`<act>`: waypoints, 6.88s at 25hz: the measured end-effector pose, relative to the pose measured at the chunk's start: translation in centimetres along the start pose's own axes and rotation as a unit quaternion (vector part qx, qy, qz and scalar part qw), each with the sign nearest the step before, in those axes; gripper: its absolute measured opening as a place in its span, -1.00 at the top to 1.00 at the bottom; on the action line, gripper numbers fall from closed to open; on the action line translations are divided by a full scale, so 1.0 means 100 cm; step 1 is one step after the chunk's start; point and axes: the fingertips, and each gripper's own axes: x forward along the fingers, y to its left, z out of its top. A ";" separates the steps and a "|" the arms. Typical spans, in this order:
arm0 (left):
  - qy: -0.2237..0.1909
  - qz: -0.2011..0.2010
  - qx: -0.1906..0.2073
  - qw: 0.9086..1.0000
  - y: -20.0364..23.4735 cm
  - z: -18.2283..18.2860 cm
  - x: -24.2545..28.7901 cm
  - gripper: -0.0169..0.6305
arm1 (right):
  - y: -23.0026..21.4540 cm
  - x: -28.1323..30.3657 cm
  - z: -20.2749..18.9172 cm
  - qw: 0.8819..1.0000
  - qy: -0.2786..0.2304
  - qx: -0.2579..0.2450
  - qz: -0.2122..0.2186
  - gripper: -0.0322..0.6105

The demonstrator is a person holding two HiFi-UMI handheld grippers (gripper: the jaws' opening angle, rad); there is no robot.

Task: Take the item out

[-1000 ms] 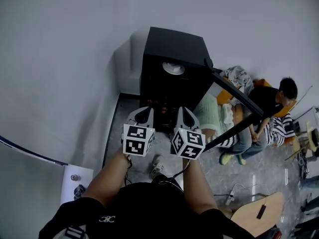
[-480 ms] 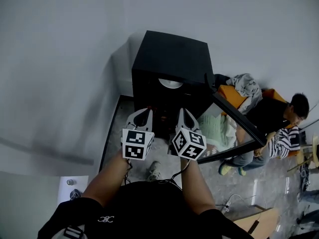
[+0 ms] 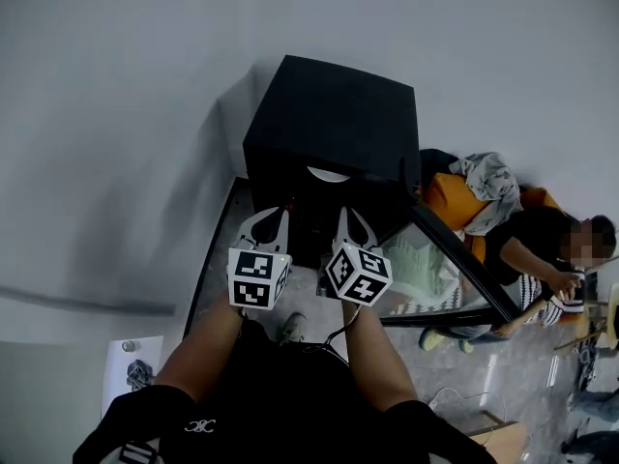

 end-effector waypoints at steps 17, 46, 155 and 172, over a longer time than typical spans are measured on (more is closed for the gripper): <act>0.017 -0.037 0.031 0.999 0.035 0.000 0.032 0.95 | -0.025 0.072 -0.052 0.800 0.004 0.600 0.023 0.89; 0.038 -0.060 0.044 0.997 0.066 -0.001 0.057 0.95 | -0.060 0.125 -0.072 0.727 -0.022 0.685 -0.052 0.33; 0.061 -0.089 0.032 0.994 0.069 -0.018 0.066 0.95 | -0.042 0.064 -0.091 0.802 0.026 0.596 0.009 0.83; 0.057 -0.110 0.022 0.992 0.062 -0.026 0.076 0.95 | -0.011 -0.016 -0.083 0.804 0.042 0.591 0.052 0.83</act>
